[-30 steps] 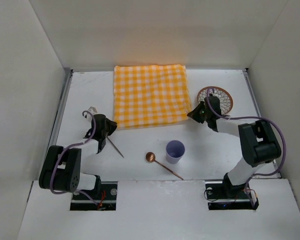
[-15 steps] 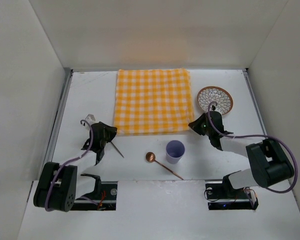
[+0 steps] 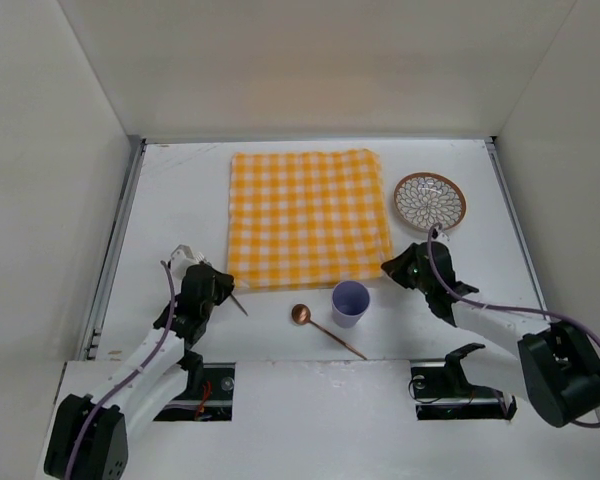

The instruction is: Set the dinner table for one person

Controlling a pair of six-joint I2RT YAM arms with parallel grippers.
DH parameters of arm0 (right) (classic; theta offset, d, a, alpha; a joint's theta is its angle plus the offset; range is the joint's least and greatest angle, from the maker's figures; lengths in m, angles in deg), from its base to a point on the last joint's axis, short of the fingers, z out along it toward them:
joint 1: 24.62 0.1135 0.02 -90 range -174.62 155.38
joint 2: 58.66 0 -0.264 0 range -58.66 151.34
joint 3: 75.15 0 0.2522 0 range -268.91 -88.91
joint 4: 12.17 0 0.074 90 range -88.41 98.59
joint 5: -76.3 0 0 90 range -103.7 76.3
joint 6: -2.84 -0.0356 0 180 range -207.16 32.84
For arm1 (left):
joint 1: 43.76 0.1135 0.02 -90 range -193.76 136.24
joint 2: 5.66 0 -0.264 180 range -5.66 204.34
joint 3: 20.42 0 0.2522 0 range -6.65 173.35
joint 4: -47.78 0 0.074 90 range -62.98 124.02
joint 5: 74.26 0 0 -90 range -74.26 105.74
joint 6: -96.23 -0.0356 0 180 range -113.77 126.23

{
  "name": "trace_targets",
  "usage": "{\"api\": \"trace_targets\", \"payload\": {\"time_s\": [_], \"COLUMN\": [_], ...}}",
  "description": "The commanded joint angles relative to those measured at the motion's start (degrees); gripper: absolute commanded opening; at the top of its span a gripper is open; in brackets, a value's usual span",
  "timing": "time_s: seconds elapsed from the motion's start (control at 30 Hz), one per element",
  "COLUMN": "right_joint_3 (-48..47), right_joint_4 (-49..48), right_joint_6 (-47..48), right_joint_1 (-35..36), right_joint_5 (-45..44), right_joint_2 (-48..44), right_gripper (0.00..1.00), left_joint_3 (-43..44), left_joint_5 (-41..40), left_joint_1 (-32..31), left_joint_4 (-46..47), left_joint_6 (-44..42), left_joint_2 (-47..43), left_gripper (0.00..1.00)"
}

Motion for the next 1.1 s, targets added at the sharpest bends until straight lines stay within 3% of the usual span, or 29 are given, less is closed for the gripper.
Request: {"api": "trace_targets", "payload": {"time_s": [0.0, 0.3, 0.4, 0.63, 0.8, 0.97, 1.07], "right_joint_3": [1.5, 3.3, 3.1, 1.7, -2.7, -7.7, -10.1], "right_joint_4": [4.1, 12.8, 13.9, 18.0, 24.2, 23.0, 19.7], "right_joint_6": [-1.9, -2.6, -2.8, -2.3, 0.2, 3.4, 5.3], "right_joint_1": [1.5, 2.3, 3.5, 4.3, 4.5, 4.0, 3.7], "right_joint_5": [-2.7, -5.9, -6.0, -10.1, -14.7, -17.1, -16.4], "right_joint_2": [-3.8, -11.6, -11.9, -16.2, -23.1, -22.8, -19.8], "right_gripper": [0.12, 0.15, 0.17, 0.53, 0.61, 0.65, 0.54], "left_joint_3": [-1.2, -0.2, 0.6, 5.0, 10.5, 14.4, 14.4], "left_joint_5": [-2.5, -7.4, -8.7, -13.3, -17.3, -21.8, -24.7], "left_joint_1": [-1.8, -4.7, -6.1, -9.0, -12.6, -18.1, -21.3], "left_joint_4": [-8.1, -16.6, -17.7, -20.4, -18.7, -11.8, -7.5], "left_joint_6": [1.5, 2.8, 2.8, -0.5, -5.2, -9.9, -11.3], "left_joint_2": [-1.1, -5.3, -5.0, -6.7, -7.4, -3.9, -1.5], "left_gripper": [0.06, 0.06, 0.11, 0.38, 0.44, 0.43, 0.42]}}
